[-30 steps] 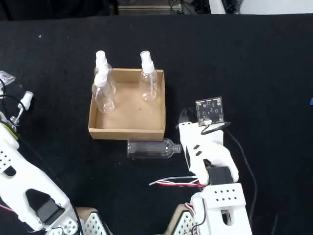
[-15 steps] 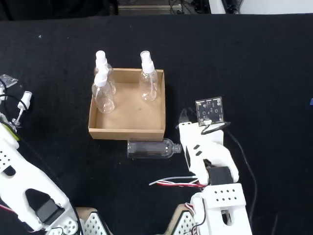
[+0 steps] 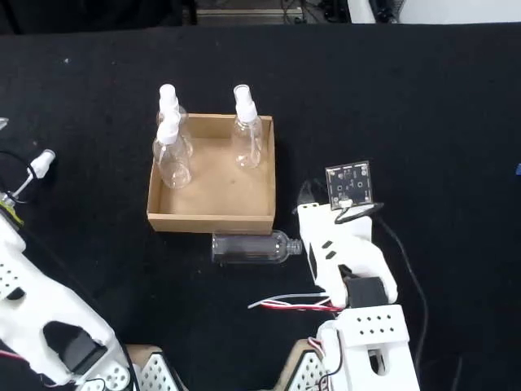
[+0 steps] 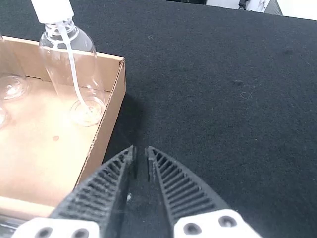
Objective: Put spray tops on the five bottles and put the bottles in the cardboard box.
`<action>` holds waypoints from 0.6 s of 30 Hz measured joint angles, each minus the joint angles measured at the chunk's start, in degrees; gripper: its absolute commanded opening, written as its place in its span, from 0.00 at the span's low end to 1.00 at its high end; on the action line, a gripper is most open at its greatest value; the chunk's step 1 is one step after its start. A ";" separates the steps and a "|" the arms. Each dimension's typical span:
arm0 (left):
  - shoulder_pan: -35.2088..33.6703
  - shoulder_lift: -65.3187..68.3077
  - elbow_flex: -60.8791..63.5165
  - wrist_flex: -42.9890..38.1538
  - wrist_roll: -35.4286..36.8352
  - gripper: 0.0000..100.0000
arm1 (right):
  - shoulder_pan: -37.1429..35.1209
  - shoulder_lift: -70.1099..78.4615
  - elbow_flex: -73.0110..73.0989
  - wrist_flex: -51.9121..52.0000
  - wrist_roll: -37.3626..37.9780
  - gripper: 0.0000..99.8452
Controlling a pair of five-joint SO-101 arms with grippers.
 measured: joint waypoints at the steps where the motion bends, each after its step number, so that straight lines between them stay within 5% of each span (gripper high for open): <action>1: 0.00 -1.67 1.41 0.00 0.18 0.03 | 0.00 0.00 0.00 0.00 0.00 0.01; 6: 1.41 -8.35 9.05 -3.16 3.96 0.03 | 0.00 0.00 0.00 0.00 0.00 0.01; 18: 5.71 -30.24 39.74 -27.96 14.07 0.03 | 0.00 0.00 0.00 0.00 0.00 0.01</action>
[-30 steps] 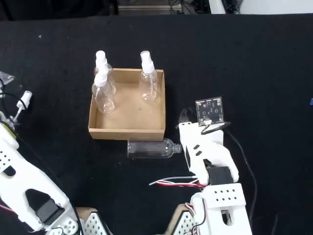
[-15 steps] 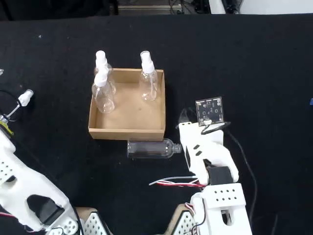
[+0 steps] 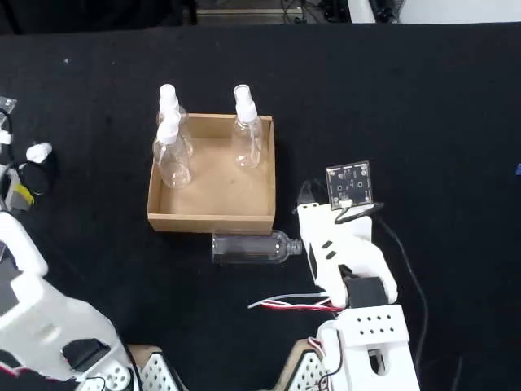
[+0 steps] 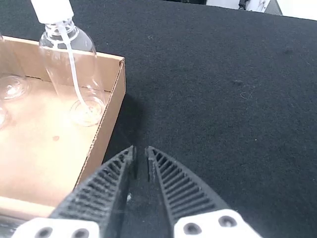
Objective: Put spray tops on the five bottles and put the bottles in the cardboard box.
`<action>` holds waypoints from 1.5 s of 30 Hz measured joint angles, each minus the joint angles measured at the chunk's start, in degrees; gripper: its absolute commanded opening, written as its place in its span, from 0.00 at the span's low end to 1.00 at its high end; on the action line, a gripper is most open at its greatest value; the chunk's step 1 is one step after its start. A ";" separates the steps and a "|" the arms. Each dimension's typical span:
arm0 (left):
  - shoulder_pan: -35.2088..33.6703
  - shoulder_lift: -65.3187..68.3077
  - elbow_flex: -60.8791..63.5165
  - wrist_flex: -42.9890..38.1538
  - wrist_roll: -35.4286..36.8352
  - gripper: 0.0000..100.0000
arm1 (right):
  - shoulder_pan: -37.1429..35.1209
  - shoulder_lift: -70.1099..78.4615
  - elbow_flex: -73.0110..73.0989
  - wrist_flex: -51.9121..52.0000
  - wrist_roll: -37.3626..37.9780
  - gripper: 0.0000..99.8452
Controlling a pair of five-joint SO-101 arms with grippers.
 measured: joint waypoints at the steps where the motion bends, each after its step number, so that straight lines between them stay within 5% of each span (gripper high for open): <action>1: 0.18 -1.76 2.73 -1.93 0.70 0.03 | 0.00 0.00 0.00 0.00 0.00 0.01; 25: 0.97 -43.96 56.62 -49.76 27.69 0.03 | 0.00 0.00 0.00 0.00 0.00 0.01; 36: 0.97 -67.34 61.01 -52.66 45.19 0.03 | 0.00 0.00 0.00 0.00 0.00 0.01; 45: 0.97 -83.25 61.01 -52.66 51.60 0.03 | 0.00 0.00 0.00 0.00 0.00 0.01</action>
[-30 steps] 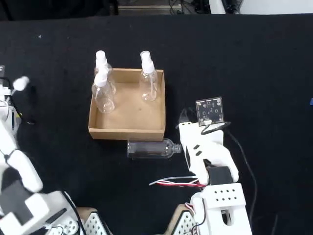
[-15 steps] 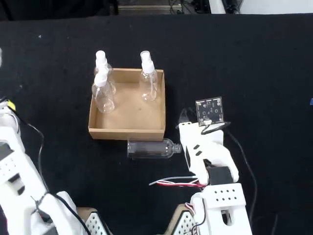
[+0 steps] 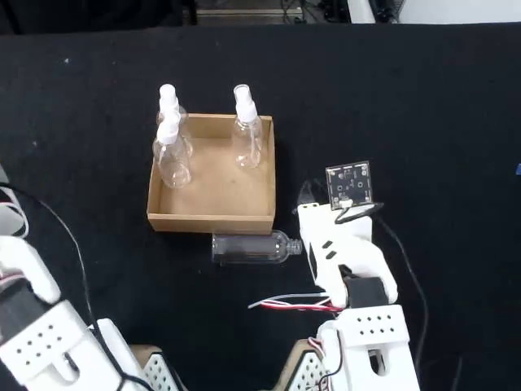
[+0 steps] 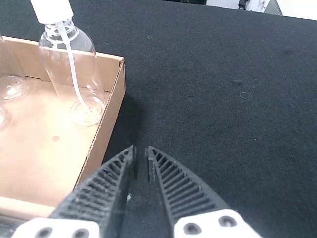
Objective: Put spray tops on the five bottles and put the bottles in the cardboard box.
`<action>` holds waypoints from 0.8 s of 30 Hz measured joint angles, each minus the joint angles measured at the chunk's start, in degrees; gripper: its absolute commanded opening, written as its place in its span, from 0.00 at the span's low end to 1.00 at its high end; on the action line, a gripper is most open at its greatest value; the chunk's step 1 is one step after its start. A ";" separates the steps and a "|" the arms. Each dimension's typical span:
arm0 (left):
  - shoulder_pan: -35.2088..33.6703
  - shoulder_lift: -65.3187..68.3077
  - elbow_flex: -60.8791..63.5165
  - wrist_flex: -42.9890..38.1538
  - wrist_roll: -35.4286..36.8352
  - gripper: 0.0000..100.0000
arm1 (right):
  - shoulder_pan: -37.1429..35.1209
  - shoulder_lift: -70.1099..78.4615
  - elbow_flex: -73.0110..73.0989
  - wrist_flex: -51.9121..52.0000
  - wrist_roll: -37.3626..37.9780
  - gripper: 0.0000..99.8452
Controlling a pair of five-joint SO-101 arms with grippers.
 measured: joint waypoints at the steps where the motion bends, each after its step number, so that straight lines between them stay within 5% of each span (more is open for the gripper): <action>1: 0.00 -1.41 0.00 0.00 0.26 0.03 | 0.00 0.00 0.00 0.00 0.00 0.01; 24: 0.00 -14.42 0.79 -2.64 8.44 0.03 | 0.00 0.00 0.00 0.00 0.00 0.01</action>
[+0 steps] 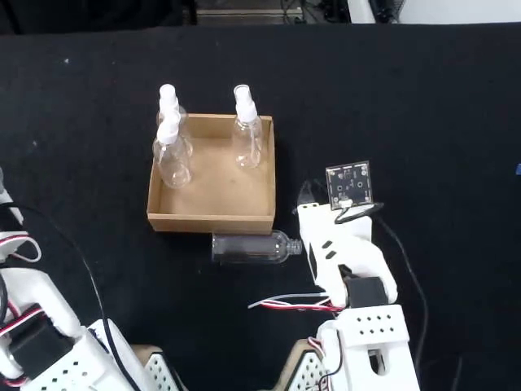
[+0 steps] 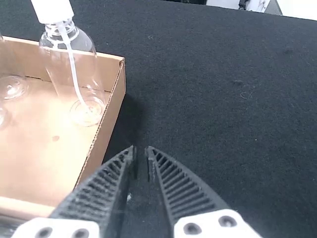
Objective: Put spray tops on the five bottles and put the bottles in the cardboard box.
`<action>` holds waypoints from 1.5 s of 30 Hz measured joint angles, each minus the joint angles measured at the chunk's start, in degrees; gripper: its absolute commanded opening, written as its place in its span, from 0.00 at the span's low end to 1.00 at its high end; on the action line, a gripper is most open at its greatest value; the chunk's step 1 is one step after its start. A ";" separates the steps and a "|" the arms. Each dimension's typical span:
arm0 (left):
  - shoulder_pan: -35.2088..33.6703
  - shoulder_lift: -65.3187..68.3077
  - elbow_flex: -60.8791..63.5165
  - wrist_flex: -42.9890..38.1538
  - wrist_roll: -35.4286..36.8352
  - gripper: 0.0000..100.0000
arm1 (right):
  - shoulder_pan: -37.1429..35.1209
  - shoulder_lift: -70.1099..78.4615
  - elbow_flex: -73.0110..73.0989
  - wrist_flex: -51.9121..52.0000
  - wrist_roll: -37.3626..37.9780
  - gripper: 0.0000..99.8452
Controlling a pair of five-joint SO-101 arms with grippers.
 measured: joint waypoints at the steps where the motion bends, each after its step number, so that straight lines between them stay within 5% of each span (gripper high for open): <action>1: 0.00 0.44 0.00 -0.44 0.00 0.03 | 0.00 0.00 0.00 0.00 0.00 0.01; 14: 0.26 0.26 0.88 -2.37 0.00 0.03 | 0.00 0.00 0.00 0.00 0.00 0.01; 21: 6.95 -6.15 0.88 -2.37 -0.26 0.03 | 0.00 0.00 0.00 0.00 0.00 0.01; 37: 16.18 -6.33 17.14 -2.37 -17.05 0.03 | 0.00 0.00 0.00 0.00 0.00 0.01; 45: 16.44 -6.33 24.26 -2.37 -13.01 0.03 | 0.00 0.00 0.00 0.00 0.00 0.02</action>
